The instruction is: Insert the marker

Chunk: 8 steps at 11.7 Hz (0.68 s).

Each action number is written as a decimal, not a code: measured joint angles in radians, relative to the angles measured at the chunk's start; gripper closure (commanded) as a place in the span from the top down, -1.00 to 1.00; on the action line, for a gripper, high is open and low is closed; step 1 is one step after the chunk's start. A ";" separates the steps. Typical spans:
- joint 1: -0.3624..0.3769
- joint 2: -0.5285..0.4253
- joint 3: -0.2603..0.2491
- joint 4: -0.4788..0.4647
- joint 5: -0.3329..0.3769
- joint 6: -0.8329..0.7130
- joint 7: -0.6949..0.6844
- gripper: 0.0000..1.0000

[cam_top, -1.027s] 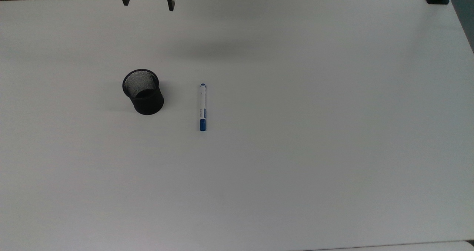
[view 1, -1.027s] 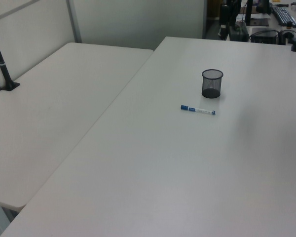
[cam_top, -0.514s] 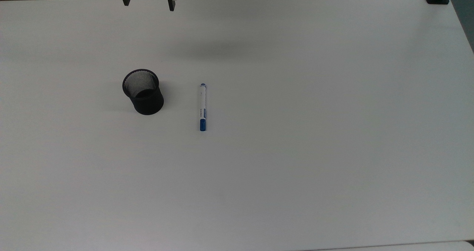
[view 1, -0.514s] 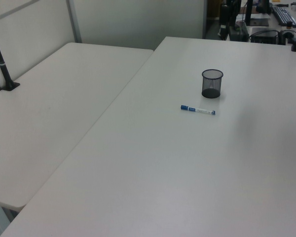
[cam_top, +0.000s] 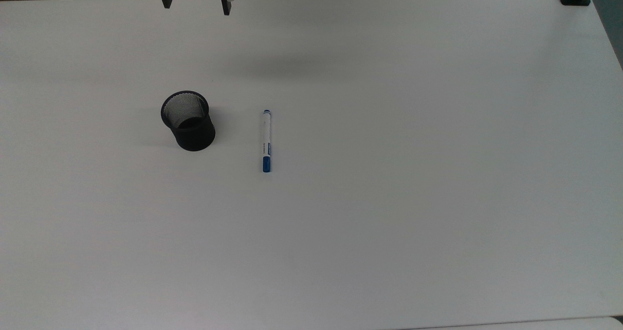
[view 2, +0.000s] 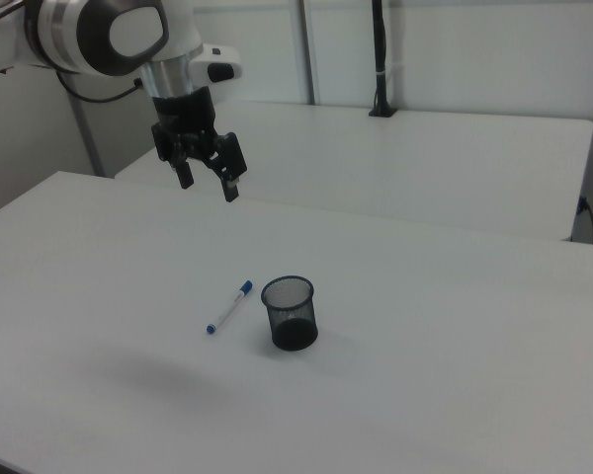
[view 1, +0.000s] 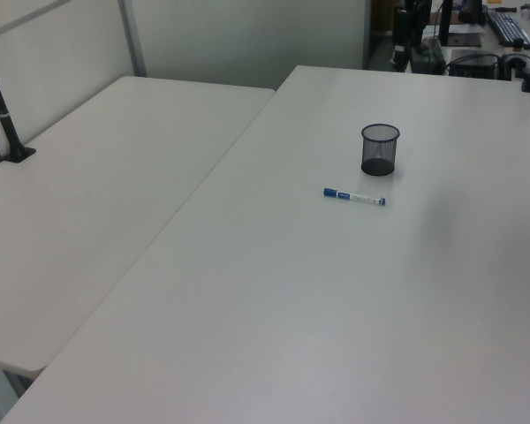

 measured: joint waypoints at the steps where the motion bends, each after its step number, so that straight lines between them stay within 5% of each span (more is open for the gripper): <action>1: 0.006 0.007 0.005 -0.002 0.000 0.000 -0.011 1.00; 8: 0.134 0.222 0.016 -0.006 -0.093 0.118 -0.014 1.00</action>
